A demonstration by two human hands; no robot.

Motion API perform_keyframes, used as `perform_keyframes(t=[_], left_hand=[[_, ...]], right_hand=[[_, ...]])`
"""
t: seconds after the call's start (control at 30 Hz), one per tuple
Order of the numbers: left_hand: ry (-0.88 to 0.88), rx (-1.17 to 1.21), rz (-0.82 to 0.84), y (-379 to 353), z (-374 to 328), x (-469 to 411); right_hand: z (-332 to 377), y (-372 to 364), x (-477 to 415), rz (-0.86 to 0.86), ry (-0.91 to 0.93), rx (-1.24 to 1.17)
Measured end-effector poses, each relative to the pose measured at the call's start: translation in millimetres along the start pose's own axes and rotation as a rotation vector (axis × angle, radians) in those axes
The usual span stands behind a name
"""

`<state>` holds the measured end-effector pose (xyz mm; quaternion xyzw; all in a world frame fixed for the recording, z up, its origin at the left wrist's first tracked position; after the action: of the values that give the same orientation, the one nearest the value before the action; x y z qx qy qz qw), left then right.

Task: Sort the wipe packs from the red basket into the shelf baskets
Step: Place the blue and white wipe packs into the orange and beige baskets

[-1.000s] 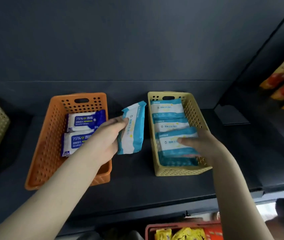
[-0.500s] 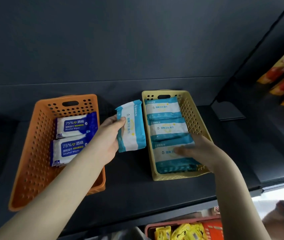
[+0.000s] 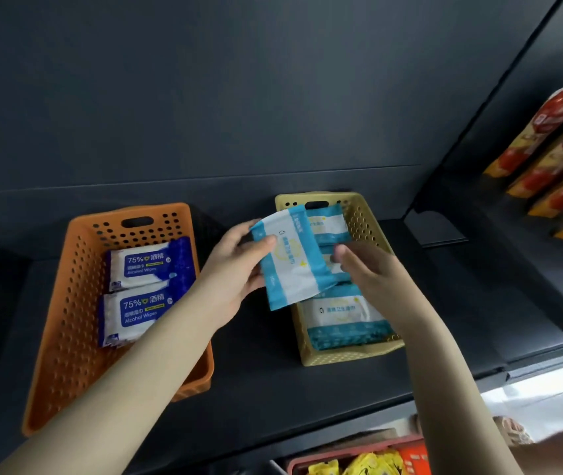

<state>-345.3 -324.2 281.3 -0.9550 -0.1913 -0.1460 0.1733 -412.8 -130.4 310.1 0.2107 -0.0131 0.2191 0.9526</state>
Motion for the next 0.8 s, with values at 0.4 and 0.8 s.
perform_keyframes(t=[0.4,0.8], left_hand=[[-0.184,-0.328,-0.171,-21,1,-10],[0.057,-0.420,0.054,-14,31,-23]], right_hand=[[-20,19,-26,-0.342,-0.265,-0.694],[-38,14,-68,-0.161,-0.215,0.153]])
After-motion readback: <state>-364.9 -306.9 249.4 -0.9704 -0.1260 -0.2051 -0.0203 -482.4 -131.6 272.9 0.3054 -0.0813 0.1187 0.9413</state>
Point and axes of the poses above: each hand's wrist, its own x-axis away from the middle knuckle, its own y-axis out of the back of the hand, z = x × y, the point moved 5 cm from there along -x, towards the middle knuckle, and after that the axes turned 7 degrees about -x, right-handed, at the moved point
